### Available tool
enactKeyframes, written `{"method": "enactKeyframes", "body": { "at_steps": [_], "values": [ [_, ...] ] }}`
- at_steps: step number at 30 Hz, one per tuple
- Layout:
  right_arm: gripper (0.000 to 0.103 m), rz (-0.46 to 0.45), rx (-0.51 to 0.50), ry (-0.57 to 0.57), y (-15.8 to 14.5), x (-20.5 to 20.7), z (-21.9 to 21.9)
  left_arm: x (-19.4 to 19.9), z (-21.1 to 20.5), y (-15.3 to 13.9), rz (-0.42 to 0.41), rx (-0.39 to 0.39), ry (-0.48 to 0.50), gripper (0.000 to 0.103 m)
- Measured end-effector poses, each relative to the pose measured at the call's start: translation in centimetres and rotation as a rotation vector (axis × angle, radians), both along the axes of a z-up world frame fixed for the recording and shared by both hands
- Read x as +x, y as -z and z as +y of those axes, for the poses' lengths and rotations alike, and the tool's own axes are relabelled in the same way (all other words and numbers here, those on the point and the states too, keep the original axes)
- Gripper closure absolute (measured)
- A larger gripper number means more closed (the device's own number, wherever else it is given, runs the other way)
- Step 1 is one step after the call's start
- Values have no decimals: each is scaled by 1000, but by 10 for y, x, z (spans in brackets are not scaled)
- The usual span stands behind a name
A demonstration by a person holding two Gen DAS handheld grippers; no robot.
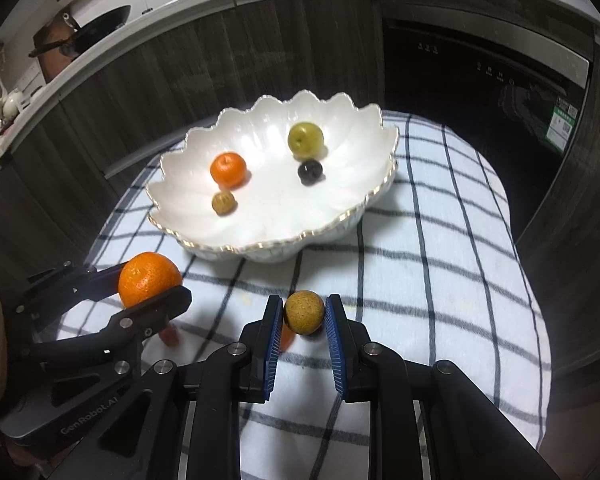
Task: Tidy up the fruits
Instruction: 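Carry the mandarin and tan fruit up over the white bowl with both tools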
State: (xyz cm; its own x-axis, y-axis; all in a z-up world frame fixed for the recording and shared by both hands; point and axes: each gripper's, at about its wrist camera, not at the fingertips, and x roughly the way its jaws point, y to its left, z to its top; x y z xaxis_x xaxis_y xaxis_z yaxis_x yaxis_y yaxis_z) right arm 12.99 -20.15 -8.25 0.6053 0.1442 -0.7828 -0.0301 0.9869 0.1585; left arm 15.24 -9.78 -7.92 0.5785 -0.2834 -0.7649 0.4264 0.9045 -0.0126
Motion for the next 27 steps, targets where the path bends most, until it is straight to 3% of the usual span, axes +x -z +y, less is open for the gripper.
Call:
{"method": "enactKeyframes", "body": {
  "at_steps": [15, 27],
  "values": [
    [80, -81, -20, 1, -35, 38, 0, 45, 5, -27, -48, 1, -42, 63],
    [80, -55, -28, 23, -26, 74, -6, 76, -1, -14, -14, 15, -64, 63]
  ]
}}
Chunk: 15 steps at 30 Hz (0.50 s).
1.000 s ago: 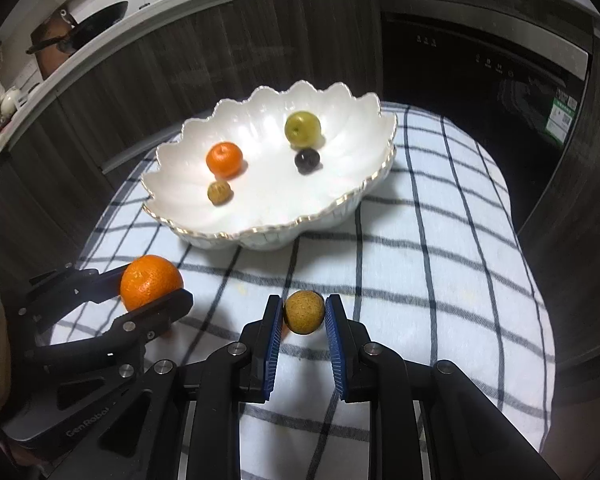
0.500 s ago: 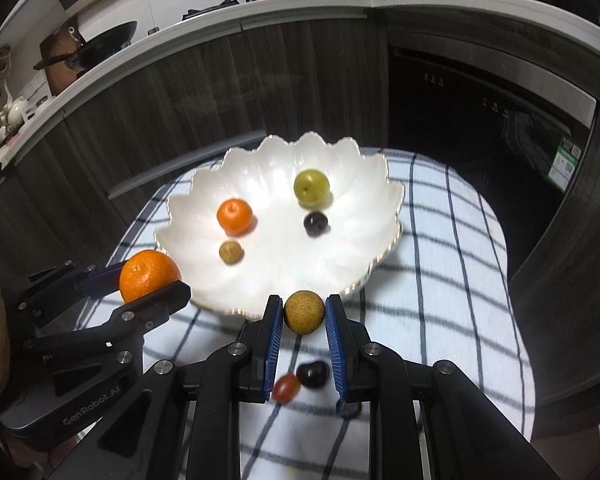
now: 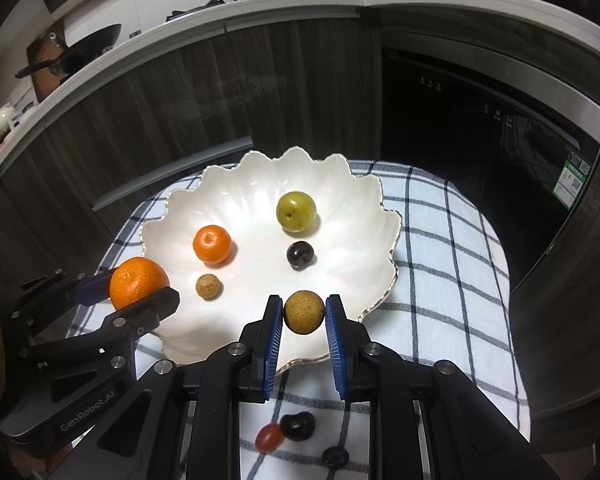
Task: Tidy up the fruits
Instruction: 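Carry the mandarin and tan fruit up over the white bowl with both tools, then open both tools to drop the mandarin and tan fruit into the bowl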
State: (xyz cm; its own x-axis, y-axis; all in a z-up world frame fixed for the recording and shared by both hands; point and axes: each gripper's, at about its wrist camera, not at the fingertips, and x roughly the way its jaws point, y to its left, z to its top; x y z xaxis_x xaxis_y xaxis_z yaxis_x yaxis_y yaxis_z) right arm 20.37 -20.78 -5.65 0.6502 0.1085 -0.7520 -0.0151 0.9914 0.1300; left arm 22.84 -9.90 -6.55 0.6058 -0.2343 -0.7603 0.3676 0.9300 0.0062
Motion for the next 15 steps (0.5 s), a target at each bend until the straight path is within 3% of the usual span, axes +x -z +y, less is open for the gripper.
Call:
{"method": "enactKeyframes", "body": {
  "at_steps": [15],
  "values": [
    [79, 25, -7, 1, 12, 9, 0, 7, 4, 10, 38, 8, -29, 61]
  ]
}}
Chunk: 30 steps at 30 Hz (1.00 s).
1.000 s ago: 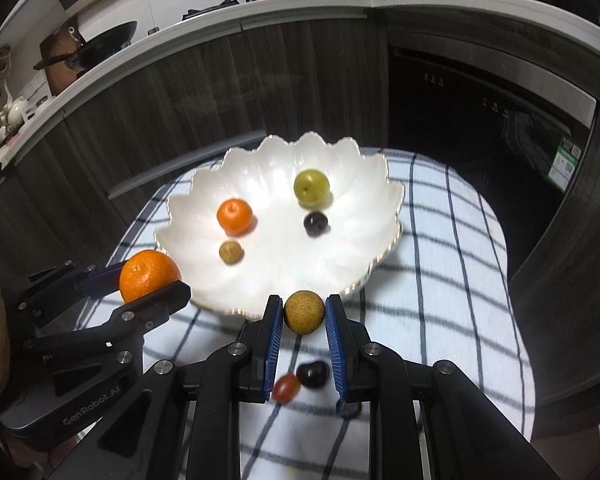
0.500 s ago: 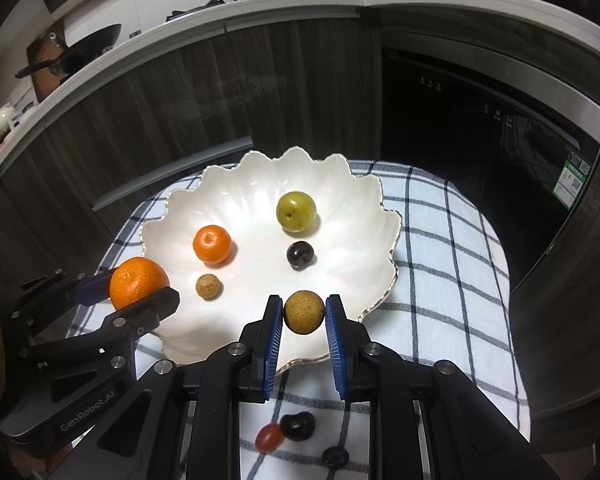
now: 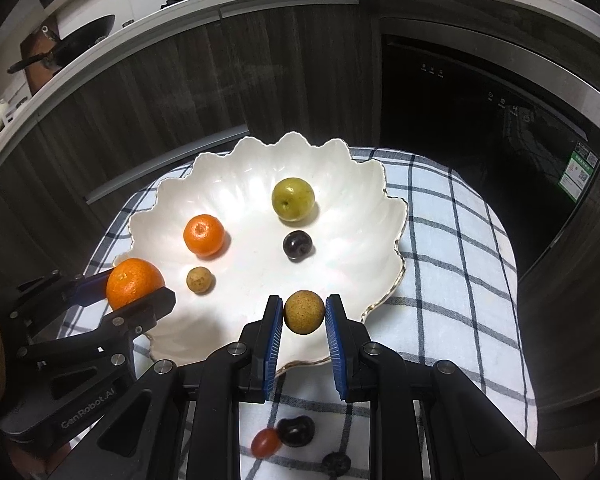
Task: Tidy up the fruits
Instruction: 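Open both tools to drop the mandarin and tan fruit into the bowl, then withdraw both tools and lower toward the red oval grape and dark cherry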
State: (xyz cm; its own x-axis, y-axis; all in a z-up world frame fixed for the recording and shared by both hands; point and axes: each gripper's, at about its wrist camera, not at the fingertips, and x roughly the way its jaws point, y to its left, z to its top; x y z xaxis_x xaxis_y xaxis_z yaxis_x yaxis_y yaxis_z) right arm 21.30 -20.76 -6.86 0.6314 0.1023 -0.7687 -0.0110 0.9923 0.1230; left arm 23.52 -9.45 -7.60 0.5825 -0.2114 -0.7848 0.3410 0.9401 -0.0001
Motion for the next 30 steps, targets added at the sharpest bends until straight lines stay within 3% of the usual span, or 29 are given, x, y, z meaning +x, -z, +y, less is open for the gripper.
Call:
{"method": "enactKeyframes", "body": {
  "at_steps": [1, 3, 4, 7, 12, 17, 30],
  "values": [
    [79, -4, -9, 1, -1, 0, 1, 0, 0, 0, 3, -2, 0, 60],
    [78, -6, -24, 2, -2, 0, 3, 0, 2, -1, -7, -2, -10, 44],
    [76, -4, -25, 3, -2, 0, 3, -1, 3, -2, -15, -4, -15, 42],
    [59, -9, -26, 17, -3, -1, 1, -1, 5, -5, -20, -8, -21, 38],
    [36, -29, -32, 56, -8, -3, -2, -1, 11, -10, -41, -1, -46, 17],
    [34, -40, -37, 63, -13, -5, -2, -2, 18, -17, -56, -8, -72, 10],
    [34, -94, -45, 64, -37, -19, -1, -19, 25, -43, -103, -2, -89, 10]
  ]
}}
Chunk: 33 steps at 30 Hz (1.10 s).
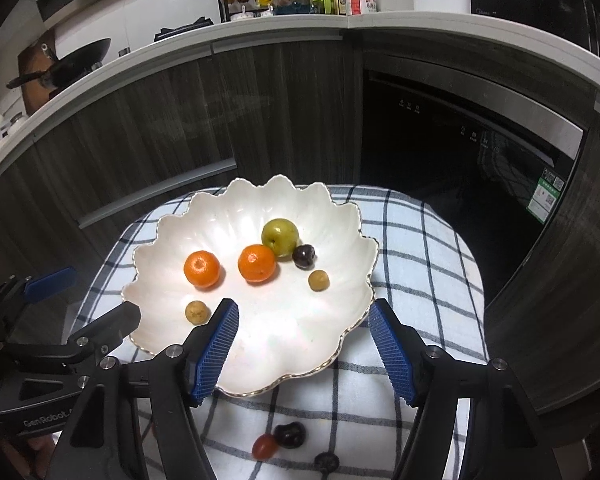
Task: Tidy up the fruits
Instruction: 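Withdraw both tools and lower toward the red oval grape and dark cherry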
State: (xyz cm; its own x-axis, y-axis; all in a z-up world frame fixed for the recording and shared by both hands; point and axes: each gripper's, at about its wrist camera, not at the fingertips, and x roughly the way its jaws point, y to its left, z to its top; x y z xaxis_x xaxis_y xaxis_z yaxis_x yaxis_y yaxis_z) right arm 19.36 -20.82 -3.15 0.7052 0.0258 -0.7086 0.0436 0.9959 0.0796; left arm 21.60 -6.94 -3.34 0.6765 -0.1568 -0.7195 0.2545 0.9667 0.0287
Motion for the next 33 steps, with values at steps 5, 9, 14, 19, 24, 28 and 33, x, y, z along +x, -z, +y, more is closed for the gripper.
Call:
{"method": "enactKeyframes", "body": {
  "at_steps": [5, 9, 14, 19, 24, 28, 33],
  "values": [
    [34, -14, -2, 2, -6, -9, -1, -11, 1, -4, -15, 6, 0, 10],
    [34, -17, -5, 5, -7, -17, -2, -18, 1, -4, -13, 4, -3, 10],
    [34, -18, -18, 11, -4, -28, -2, -30, -2, -2, -23, 22, 0, 10],
    [34, -13, -21, 21, 1, -39, -5, -42, -5, 2, -28, 27, 10, 10],
    [34, 0, -10, 34, 8, -47, -7, -49, -3, 9, -27, 30, 3, 11],
    [34, 12, -14, 28, 15, -51, -4, -55, -1, 16, -16, 35, 5, 12],
    [34, 27, -25, 4, 24, -57, 3, -65, 4, 29, 0, 42, 3, 15]
  ]
}}
